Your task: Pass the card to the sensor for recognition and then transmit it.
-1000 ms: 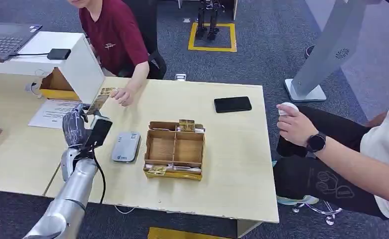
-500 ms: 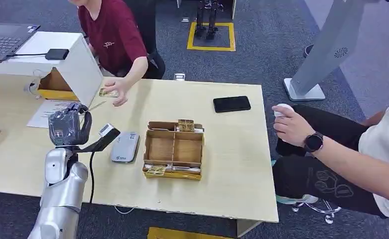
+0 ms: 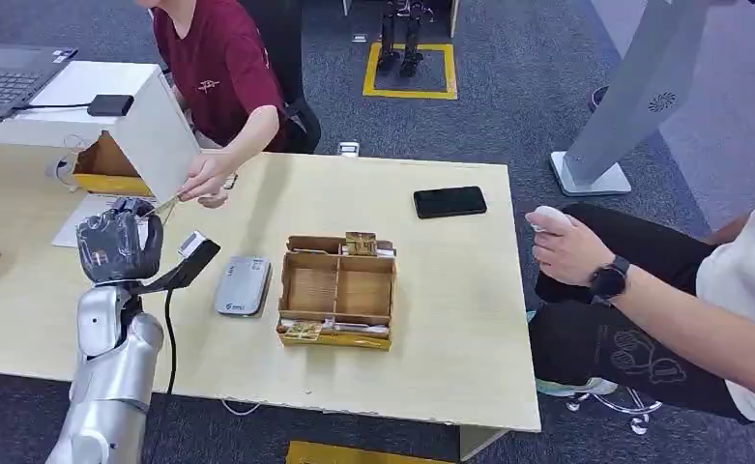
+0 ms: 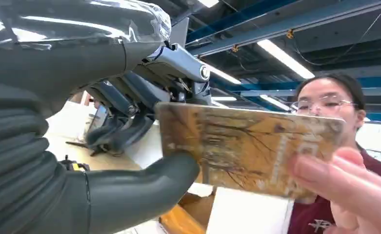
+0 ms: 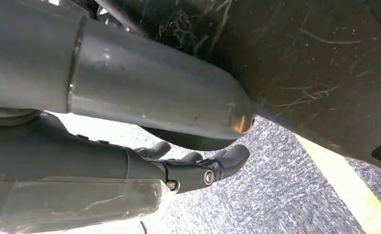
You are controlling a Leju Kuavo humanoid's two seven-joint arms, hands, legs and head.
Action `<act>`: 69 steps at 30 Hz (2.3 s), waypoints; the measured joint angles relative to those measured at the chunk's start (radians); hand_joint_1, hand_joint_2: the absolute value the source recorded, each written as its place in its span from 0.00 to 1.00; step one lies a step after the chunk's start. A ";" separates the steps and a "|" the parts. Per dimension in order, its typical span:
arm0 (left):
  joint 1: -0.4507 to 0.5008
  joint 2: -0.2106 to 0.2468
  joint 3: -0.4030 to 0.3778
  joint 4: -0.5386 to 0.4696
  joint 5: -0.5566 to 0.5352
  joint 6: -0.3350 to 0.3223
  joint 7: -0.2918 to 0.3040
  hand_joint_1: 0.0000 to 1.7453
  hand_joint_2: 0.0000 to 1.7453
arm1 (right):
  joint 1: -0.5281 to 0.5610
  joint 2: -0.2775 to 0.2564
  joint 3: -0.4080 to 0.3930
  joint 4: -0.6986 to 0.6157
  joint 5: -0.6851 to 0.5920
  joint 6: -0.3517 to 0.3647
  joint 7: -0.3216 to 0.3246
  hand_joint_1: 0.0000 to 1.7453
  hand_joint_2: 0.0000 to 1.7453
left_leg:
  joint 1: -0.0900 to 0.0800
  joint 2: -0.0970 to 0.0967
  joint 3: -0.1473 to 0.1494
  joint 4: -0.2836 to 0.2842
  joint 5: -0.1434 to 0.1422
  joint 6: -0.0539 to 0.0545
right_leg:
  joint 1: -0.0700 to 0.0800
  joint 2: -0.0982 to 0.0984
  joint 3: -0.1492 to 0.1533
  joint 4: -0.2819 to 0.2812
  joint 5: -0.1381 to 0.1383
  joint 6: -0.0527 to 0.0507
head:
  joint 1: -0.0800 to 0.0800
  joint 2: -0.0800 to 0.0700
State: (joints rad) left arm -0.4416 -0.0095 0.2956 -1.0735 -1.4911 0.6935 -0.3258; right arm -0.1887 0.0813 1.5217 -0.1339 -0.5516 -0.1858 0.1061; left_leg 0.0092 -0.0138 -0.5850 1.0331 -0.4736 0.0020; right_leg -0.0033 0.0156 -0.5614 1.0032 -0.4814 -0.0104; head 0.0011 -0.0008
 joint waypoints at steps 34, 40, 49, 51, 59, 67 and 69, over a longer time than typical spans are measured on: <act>0.446 0.074 -0.683 -0.494 0.603 -0.295 -0.117 0.00 1.00 | 0.031 0.000 -0.011 0.005 -0.217 -0.079 -0.021 0.00 0.00 | -0.001 0.002 -0.002 0.000 -0.005 0.002 | 0.000 0.001 -0.002 -0.001 -0.003 0.002 | 0.000 0.000; 0.489 0.100 -0.760 -0.551 0.484 -0.222 -0.081 0.00 1.00 | 0.032 0.000 -0.011 0.005 -0.220 -0.086 -0.019 0.00 0.00 | -0.001 0.002 -0.002 0.000 -0.005 0.002 | 0.000 0.001 -0.002 -0.001 -0.003 0.002 | 0.000 0.000; 0.515 0.112 -0.786 -0.491 0.205 -0.063 0.057 0.00 1.00 | 0.031 0.000 -0.009 0.005 -0.217 -0.086 -0.010 0.00 0.00 | -0.001 0.002 -0.002 0.000 -0.005 0.002 | 0.000 0.000 -0.002 -0.001 -0.003 0.002 | 0.000 0.000; 0.510 0.113 -0.786 -0.450 0.118 -0.025 0.109 0.00 1.00 | 0.031 0.000 -0.006 0.005 -0.216 -0.086 -0.010 0.00 0.00 | -0.001 0.001 -0.002 0.000 -0.005 0.002 | 0.000 0.000 -0.002 -0.001 -0.003 0.002 | 0.000 0.000; 0.487 0.117 -0.780 -0.338 0.065 -0.006 0.166 0.00 1.00 | 0.030 0.000 0.000 0.005 -0.217 -0.086 -0.015 0.00 0.00 | -0.001 0.002 -0.002 0.000 -0.005 0.002 | 0.000 0.000 -0.002 -0.001 -0.003 0.002 | 0.000 0.000; 0.469 0.116 -0.765 -0.294 0.084 -0.006 0.158 0.00 1.00 | 0.030 0.000 0.008 0.005 -0.222 -0.085 -0.015 0.00 0.00 | -0.001 0.002 -0.002 0.000 -0.005 0.002 | 0.000 0.000 -0.002 -0.001 -0.003 0.002 | 0.000 0.000; 0.466 0.114 -0.761 -0.289 0.089 -0.005 0.153 0.00 1.00 | 0.030 0.000 0.010 0.005 -0.222 -0.085 -0.015 0.00 0.00 | -0.001 0.002 -0.002 0.000 -0.005 0.002 | 0.000 0.000 -0.002 -0.001 -0.003 0.002 | 0.000 0.000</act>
State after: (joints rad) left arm 0.0246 0.1042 -0.4654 -1.3626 -1.4023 0.6882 -0.1728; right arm -0.1588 0.0816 1.5316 -0.1293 -0.7740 -0.2708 0.0908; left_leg 0.0086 -0.0123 -0.5870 1.0335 -0.4784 0.0041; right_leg -0.0037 0.0158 -0.5629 1.0023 -0.4842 -0.0081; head 0.0011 -0.0008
